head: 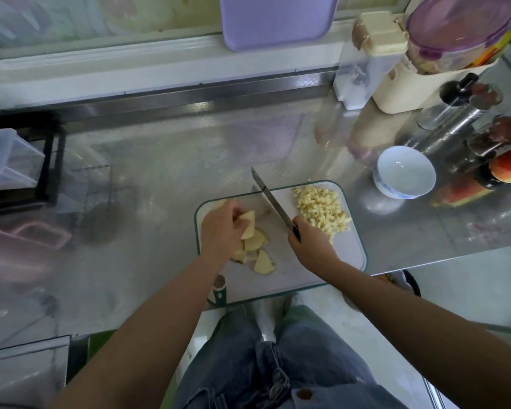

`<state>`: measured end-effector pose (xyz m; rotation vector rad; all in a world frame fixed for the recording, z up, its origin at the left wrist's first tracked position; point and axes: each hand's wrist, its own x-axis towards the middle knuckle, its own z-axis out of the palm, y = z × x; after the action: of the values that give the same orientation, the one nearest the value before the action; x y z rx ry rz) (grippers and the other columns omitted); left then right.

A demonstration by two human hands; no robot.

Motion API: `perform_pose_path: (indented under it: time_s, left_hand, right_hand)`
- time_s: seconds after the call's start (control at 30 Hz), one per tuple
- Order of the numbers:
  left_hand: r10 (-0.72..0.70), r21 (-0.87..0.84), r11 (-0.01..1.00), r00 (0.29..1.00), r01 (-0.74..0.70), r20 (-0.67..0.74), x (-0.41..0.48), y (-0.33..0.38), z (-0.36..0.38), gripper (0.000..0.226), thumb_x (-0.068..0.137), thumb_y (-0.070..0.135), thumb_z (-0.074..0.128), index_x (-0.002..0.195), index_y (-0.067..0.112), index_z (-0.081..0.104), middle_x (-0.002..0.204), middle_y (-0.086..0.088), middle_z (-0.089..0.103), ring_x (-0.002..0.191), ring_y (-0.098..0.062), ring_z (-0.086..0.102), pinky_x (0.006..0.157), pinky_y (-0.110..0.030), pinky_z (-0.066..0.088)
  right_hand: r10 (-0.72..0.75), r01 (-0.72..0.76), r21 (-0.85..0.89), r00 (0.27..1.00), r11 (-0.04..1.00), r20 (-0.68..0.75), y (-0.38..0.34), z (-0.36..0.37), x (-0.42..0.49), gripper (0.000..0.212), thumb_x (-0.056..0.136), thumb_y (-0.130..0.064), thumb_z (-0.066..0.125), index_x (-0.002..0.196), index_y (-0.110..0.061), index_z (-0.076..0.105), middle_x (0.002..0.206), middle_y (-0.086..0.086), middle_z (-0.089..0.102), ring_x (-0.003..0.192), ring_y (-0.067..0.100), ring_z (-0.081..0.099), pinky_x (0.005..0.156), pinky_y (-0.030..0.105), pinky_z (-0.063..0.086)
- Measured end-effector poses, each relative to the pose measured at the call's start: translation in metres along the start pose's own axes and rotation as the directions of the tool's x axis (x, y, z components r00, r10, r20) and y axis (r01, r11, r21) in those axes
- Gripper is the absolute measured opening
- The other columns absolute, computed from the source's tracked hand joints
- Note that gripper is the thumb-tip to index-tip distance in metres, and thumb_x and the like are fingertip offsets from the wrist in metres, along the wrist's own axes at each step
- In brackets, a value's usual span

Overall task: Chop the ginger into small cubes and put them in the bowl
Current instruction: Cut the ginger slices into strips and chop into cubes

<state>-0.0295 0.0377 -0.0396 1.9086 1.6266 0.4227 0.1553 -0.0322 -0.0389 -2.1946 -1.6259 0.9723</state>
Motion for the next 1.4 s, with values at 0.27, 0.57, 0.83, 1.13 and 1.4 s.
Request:
perform_pose_path:
  time_s: [0.27, 0.57, 0.83, 1.13, 1.4]
  left_hand:
    - [-0.250, -0.429, 0.870, 0.967, 0.244, 0.042, -0.005, 0.020, 0.011, 0.019, 0.086, 0.018, 0.070, 0.101, 0.009, 0.063, 0.095, -0.006, 0.067, 0.083, -0.021, 0.064, 0.074, -0.038, 0.055]
    - [-0.162, -0.209, 0.958, 0.972, 0.197, 0.171, -0.014, 0.052, 0.061, 0.020, 0.091, 0.011, 0.061, 0.110, 0.009, 0.064, 0.105, -0.009, 0.067, 0.091, -0.022, 0.063, 0.082, -0.036, 0.053]
    - [-0.123, 0.271, 0.945, 0.967, 0.182, -0.222, -0.019, 0.013, 0.014, 0.039, 0.084, 0.013, 0.059, 0.123, 0.008, 0.055, 0.119, -0.016, 0.052, 0.111, -0.033, 0.045, 0.091, -0.038, 0.037]
    - [-0.236, 0.208, 0.942, 0.961, 0.263, -0.148, -0.006, -0.012, 0.000, 0.043, 0.084, 0.026, 0.069, 0.124, 0.016, 0.055, 0.121, -0.012, 0.050, 0.111, -0.029, 0.045, 0.093, -0.036, 0.036]
    - [-0.187, -0.273, 0.957, 0.925, 0.096, -0.330, 0.006, 0.010, -0.007, 0.010, 0.089, 0.023, 0.065, 0.091, 0.020, 0.056, 0.077, 0.011, 0.057, 0.065, -0.004, 0.052, 0.062, -0.017, 0.036]
  right_hand:
    - [0.118, -0.121, 0.193, 0.993, 0.974, 0.028, 0.005, -0.015, -0.001, 0.018, 0.095, -0.023, 0.048, 0.082, -0.010, 0.049, 0.063, 0.008, 0.054, 0.048, 0.021, 0.053, 0.042, 0.025, 0.042]
    - [0.121, -0.126, 0.122, 0.991, 0.984, 0.048, 0.030, -0.033, -0.021, 0.023, 0.098, -0.033, 0.047, 0.085, -0.015, 0.055, 0.068, 0.010, 0.066, 0.050, 0.021, 0.064, 0.055, 0.033, 0.057]
    - [0.033, -0.036, 0.200, 0.999, 0.979, 0.019, 0.019, -0.026, -0.008, 0.020, 0.097, -0.026, 0.049, 0.077, -0.026, 0.049, 0.067, 0.009, 0.065, 0.049, 0.018, 0.060, 0.044, 0.020, 0.043]
    - [0.034, -0.035, 0.224, 0.999, 0.974, 0.007, 0.016, -0.021, 0.002, 0.017, 0.097, -0.027, 0.050, 0.086, -0.015, 0.055, 0.067, 0.009, 0.064, 0.048, 0.017, 0.059, 0.043, 0.019, 0.042]
    - [0.026, -0.004, 0.335, 0.998, 0.942, -0.061, 0.021, -0.023, -0.002, 0.017, 0.097, -0.026, 0.049, 0.080, -0.026, 0.052, 0.059, 0.004, 0.062, 0.043, 0.012, 0.057, 0.043, 0.019, 0.044]
